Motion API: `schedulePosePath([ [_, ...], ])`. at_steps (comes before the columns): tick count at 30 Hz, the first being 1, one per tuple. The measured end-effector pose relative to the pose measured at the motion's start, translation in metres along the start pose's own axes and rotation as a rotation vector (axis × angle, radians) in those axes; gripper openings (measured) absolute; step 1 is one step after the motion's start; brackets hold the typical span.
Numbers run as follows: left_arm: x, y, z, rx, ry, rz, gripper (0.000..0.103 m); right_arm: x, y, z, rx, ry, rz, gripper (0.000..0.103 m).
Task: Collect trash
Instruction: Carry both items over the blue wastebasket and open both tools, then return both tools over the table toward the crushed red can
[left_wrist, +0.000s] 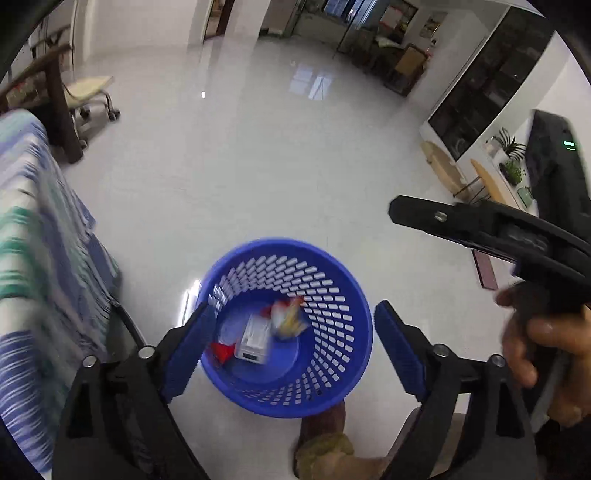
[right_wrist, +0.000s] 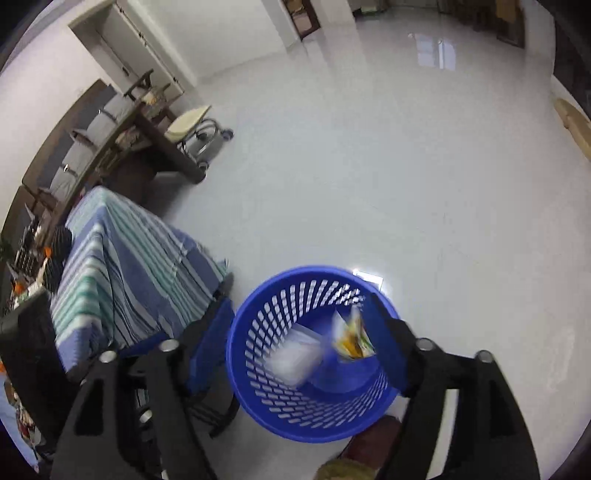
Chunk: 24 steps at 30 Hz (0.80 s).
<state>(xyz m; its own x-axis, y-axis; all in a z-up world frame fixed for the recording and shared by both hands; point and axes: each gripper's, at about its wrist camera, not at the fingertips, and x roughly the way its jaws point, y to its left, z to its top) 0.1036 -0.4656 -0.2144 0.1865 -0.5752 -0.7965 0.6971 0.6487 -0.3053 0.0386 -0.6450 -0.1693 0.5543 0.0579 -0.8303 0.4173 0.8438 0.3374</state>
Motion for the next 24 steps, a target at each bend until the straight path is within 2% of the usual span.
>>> schedulePosePath([
  [3,-0.049,-0.007,-0.006,0.044,-0.079,0.029,0.095,-0.008,0.010,0.005,-0.008,-0.050,-0.023,0.090],
  [5,-0.086,-0.003,-0.021,0.075,-0.129,0.065,0.098,-0.015,0.020,0.005,-0.021,-0.087,-0.038,0.098],
  [7,-0.119,0.006,-0.042,0.101,-0.167,0.124,0.098,-0.020,0.032,0.002,-0.039,-0.110,-0.045,0.098],
  [10,-0.156,0.034,-0.080,0.103,-0.183,0.252,0.098,-0.029,0.061,-0.005,-0.094,-0.147,-0.033,0.098],
  [12,-0.177,0.061,-0.104,0.075,-0.185,0.340,0.098,-0.037,0.089,-0.014,-0.174,-0.192,-0.054,0.098],
  [16,-0.210,0.116,-0.142,-0.026,-0.181,0.471,0.098,-0.045,0.160,-0.043,-0.371,-0.294,-0.108,0.098],
  [20,-0.241,0.165,-0.166,-0.120,-0.173,0.595,0.098,-0.036,0.228,-0.091,-0.472,-0.276,0.021,0.098],
  [24,-0.261,0.207,-0.174,-0.167,-0.154,0.683,0.098,-0.024,0.285,-0.132,-0.619,-0.249,0.085,0.098],
])
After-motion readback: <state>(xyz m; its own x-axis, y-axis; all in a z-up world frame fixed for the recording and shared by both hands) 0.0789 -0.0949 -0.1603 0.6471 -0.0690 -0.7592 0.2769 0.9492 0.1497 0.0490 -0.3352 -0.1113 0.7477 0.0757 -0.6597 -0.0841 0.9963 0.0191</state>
